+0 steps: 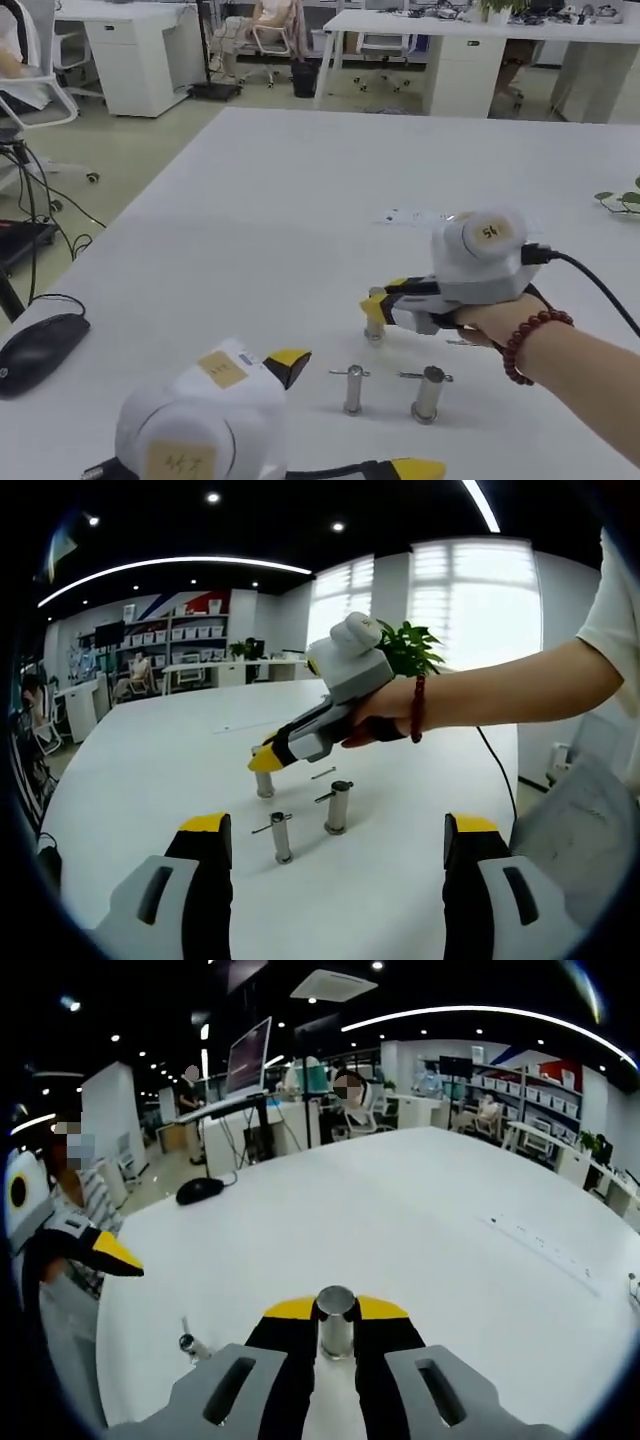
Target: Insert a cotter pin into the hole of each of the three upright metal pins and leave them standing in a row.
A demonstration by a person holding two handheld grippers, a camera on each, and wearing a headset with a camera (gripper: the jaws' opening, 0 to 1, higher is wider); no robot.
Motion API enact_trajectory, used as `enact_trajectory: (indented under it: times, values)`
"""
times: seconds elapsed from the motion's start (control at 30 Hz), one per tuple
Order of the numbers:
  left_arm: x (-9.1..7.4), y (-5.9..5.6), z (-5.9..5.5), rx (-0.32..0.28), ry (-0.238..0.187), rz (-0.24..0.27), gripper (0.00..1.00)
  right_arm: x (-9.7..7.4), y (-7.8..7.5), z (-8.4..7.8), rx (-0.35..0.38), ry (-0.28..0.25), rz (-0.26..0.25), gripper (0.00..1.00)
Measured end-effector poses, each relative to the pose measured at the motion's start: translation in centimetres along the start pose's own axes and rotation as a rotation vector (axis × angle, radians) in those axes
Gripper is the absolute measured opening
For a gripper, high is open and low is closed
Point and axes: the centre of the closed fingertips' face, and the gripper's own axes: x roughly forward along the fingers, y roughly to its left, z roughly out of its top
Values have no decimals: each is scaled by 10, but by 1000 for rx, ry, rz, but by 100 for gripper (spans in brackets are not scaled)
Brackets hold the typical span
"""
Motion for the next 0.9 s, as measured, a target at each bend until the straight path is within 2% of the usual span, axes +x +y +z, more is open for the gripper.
enact_trajectory:
  times: [0.63,0.9]
  values:
    - [0,-6,1,32,0,-14,87,-58,-20,-18,46,-10,-115,14]
    - [-1,-5,4,47,-8,-3,85,-78,-20,-30,59,-5,-150,14]
